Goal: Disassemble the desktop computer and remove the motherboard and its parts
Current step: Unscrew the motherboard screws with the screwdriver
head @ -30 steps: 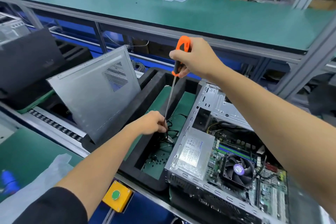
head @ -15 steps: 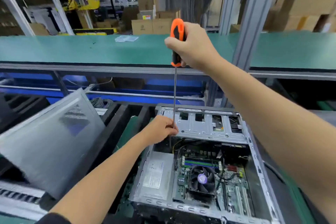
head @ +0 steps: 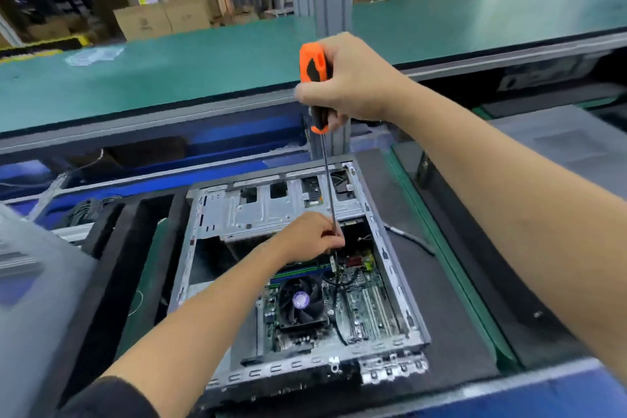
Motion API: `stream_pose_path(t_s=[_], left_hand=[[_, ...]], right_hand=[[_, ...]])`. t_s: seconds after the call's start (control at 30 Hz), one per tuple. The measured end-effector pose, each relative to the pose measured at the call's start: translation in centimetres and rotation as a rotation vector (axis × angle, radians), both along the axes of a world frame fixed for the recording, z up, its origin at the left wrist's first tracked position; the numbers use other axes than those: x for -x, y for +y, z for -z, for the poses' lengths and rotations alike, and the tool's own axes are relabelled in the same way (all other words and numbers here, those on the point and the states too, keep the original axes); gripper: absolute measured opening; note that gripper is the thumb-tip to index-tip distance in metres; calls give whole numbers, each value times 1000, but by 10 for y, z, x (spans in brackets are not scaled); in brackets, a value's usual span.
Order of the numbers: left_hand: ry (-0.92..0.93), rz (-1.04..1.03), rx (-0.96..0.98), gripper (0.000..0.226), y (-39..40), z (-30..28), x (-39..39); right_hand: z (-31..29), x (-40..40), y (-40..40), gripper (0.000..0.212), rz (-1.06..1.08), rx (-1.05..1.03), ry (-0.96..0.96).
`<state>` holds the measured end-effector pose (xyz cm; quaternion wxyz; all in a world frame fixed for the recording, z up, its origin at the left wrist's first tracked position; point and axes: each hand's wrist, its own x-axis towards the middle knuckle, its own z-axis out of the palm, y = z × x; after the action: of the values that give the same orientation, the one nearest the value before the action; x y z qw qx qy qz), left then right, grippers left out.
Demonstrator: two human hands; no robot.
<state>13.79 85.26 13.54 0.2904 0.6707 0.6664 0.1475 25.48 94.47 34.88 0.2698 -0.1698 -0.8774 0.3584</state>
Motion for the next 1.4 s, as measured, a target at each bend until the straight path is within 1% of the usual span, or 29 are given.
stream_pose_path(t_s=[0.1, 0.23, 0.37, 0.43, 0.53, 0.6, 0.7, 0.8, 0.9, 1.03, 1.1, 1.23, 1.33, 1.4], left_hand=[[142, 93, 23, 28, 6, 11, -10], [187, 183, 83, 25, -2, 31, -13], [326, 259, 23, 30, -4, 52, -25], [379, 235, -22, 33, -2, 58, -34], [350, 152, -40, 38, 5, 66, -41], [352, 151, -12, 41, 9, 69, -43], [378, 153, 11, 39, 12, 72, -44], [316, 125, -19, 29, 13, 73, -44], [261, 123, -21, 23, 11, 71, -41], [105, 200, 89, 8, 10, 65, -28], [50, 233, 160, 13, 8, 59, -20], [-27, 346, 342, 13, 1, 55, -15], [-57, 333, 368, 11, -2, 58, -16], [-56, 296, 345, 9, -3, 60, -15]], right_hand=[[15, -18, 10, 18, 11, 43, -36], [29, -27, 16, 18, -11, 81, -87], [37, -25, 16, 19, -27, 64, -191], [41, -22, 14, 21, -31, 44, -234], [43, -20, 13, 26, -19, -5, -279], [43, -20, 12, 22, -22, -10, -300], [44, -22, 11, 18, -20, -6, -327], [47, -24, 10, 22, 1, -70, -337], [49, -23, 10, 23, 8, -82, -337], [54, -17, 9, 22, 7, -79, -355], [57, -14, 8, 24, 0, -71, -363], [61, -9, 8, 25, 4, -59, -379], [60, -9, 9, 23, 20, -75, -363], [57, -9, 9, 20, 25, -69, -342]])
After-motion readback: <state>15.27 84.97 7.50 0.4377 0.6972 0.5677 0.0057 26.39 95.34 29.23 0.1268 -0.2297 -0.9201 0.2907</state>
